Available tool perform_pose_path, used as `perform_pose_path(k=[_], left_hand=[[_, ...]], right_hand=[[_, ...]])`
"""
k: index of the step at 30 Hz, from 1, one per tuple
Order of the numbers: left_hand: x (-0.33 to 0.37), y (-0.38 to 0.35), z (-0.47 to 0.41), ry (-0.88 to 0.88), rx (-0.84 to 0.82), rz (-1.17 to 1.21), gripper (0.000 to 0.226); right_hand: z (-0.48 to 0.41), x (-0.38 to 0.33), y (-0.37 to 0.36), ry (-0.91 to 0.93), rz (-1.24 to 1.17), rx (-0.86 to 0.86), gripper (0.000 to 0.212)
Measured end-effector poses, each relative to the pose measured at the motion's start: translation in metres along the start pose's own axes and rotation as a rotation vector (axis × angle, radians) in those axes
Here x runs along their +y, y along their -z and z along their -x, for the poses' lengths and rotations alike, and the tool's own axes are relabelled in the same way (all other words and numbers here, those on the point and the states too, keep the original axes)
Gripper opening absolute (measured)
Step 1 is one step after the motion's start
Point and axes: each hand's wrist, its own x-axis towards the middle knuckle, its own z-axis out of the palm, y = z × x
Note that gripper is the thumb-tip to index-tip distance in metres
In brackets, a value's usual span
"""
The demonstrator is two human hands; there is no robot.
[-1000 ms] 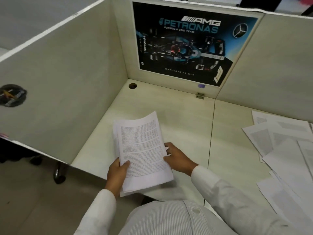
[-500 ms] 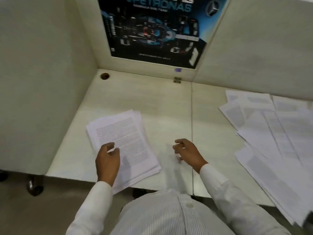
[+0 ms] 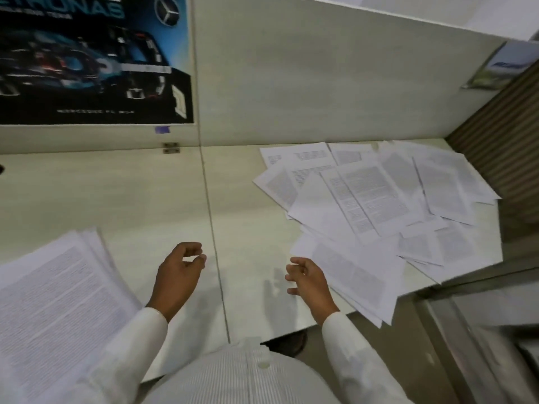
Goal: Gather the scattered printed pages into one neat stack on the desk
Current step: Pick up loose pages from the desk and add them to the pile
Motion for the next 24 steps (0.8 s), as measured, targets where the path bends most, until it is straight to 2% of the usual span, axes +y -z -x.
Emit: perform_pose_path(k=[3, 8, 11, 16, 19, 24], left_hand=[[0.014, -0.040, -0.010, 0.006, 0.002, 0.018, 0.019], [0.032, -0.104, -0.014, 0.049, 0.009, 0.036, 0.019], [0.038, -0.138, -0.015, 0.083, -0.012, 0.025, 0.019], [0.057, -0.186, -0.022, 0.122, -0.002, 0.031, 0.019], [0.070, -0.213, -0.027, 0.133, -0.007, 0.029, 0.019], [0.077, -0.243, -0.037, 0.183, -0.086, -0.022, 0.023]], right_hand=[[-0.022, 0.003, 0.039, 0.023, 0.089, 0.002, 0.021], [-0.092, 0.001, 0.101, 0.276, 0.510, 0.125, 0.035], [-0.134, -0.012, 0.125, 0.360, 0.744, 0.152, 0.047], [-0.183, -0.024, 0.142, 0.307, 1.086, -0.007, 0.085], [-0.193, -0.018, 0.145, 0.401, 1.291, 0.002, 0.075], [-0.199, -0.016, 0.152, 0.499, 1.304, 0.000, 0.044]])
